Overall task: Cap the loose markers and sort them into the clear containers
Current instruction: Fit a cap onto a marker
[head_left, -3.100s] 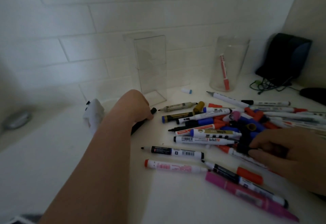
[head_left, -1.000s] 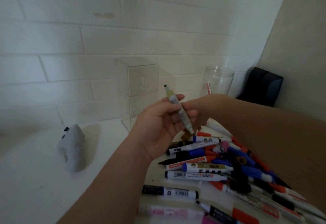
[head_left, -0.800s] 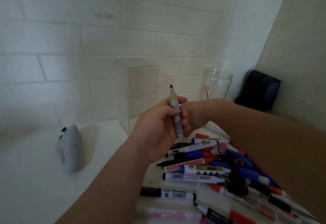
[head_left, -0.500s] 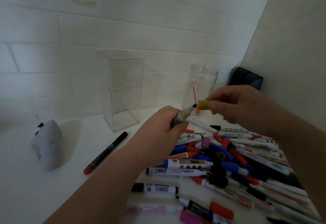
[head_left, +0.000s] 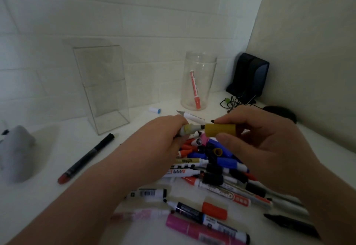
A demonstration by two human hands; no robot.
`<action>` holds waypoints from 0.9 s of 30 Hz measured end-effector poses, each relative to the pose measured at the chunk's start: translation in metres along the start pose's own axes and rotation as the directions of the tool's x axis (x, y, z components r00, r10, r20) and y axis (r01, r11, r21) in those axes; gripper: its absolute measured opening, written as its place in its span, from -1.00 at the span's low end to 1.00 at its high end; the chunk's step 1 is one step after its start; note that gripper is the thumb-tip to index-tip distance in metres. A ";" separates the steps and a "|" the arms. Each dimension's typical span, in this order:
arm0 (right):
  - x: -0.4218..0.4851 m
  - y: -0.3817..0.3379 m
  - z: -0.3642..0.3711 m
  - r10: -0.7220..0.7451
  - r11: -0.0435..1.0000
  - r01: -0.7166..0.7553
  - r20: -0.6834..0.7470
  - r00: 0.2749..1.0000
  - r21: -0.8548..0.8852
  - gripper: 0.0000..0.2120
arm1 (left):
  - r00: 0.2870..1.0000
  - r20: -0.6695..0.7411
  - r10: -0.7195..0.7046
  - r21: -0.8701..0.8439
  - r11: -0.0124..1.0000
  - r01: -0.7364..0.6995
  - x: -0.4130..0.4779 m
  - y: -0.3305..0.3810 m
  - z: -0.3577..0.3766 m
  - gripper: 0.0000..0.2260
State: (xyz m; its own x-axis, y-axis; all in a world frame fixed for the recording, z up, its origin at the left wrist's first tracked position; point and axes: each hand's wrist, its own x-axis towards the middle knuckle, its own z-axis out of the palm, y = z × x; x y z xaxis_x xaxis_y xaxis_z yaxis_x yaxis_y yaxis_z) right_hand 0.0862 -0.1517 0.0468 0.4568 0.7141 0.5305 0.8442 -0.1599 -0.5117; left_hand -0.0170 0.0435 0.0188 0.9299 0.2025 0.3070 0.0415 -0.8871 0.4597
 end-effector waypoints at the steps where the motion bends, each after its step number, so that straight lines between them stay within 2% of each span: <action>1: -0.002 0.002 -0.001 0.004 1.000 -0.004 -0.009 1.000 0.014 -0.78 | 1.000 0.013 0.004 0.004 1.000 -0.004 0.000 0.002 0.001 -0.78; 7: -0.005 0.009 -0.001 -0.018 0.999 0.019 -0.028 0.999 0.034 -0.81 | 0.998 0.054 0.011 0.037 0.999 -0.013 0.000 0.004 0.003 -0.87; 13: -0.007 0.009 -0.002 -0.031 0.999 0.031 -0.019 0.999 0.012 -0.80 | 0.998 0.051 0.022 0.038 0.999 -0.024 -0.001 0.005 0.003 -0.87; 15: -0.007 0.006 -0.004 -0.002 0.997 0.006 -0.044 0.999 0.075 -0.84 | 0.999 0.044 0.024 0.008 1.000 -0.025 -0.002 0.005 0.003 -0.85; 17: -0.006 0.003 -0.004 0.105 0.960 -0.085 -0.061 0.993 0.267 -0.88 | 0.999 0.018 0.036 -0.038 0.999 -0.035 -0.002 0.006 0.004 -0.82; 19: -0.004 0.003 -0.004 0.241 0.810 -0.193 -0.013 0.970 0.554 -0.81 | 0.998 -0.018 0.064 -0.066 0.996 -0.065 -0.003 0.005 0.005 -0.83; 20: -0.003 0.005 -0.003 0.278 0.737 -0.225 0.018 0.961 0.637 -0.78 | 0.996 -0.038 0.081 -0.074 0.994 -0.084 -0.003 0.005 0.005 -0.85; 24: -0.003 0.006 -0.003 0.259 0.701 -0.212 0.034 0.965 0.681 -0.83 | 0.987 -0.111 0.119 -0.132 0.982 -0.134 -0.006 0.009 0.003 -0.84; 27: -0.002 0.001 -0.003 0.220 0.717 -0.185 0.034 0.975 0.672 -0.64 | 0.984 -0.135 0.118 -0.198 0.970 -0.143 -0.007 0.012 0.002 -0.85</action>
State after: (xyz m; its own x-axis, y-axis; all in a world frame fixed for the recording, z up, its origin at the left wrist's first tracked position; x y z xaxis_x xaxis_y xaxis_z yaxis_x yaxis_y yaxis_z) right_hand 0.0865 -0.1554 0.0468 0.6213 0.6842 0.3819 0.3322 0.2114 -0.9192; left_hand -0.0226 0.0304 0.0201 0.8704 0.1509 0.4686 -0.1653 -0.8070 0.5670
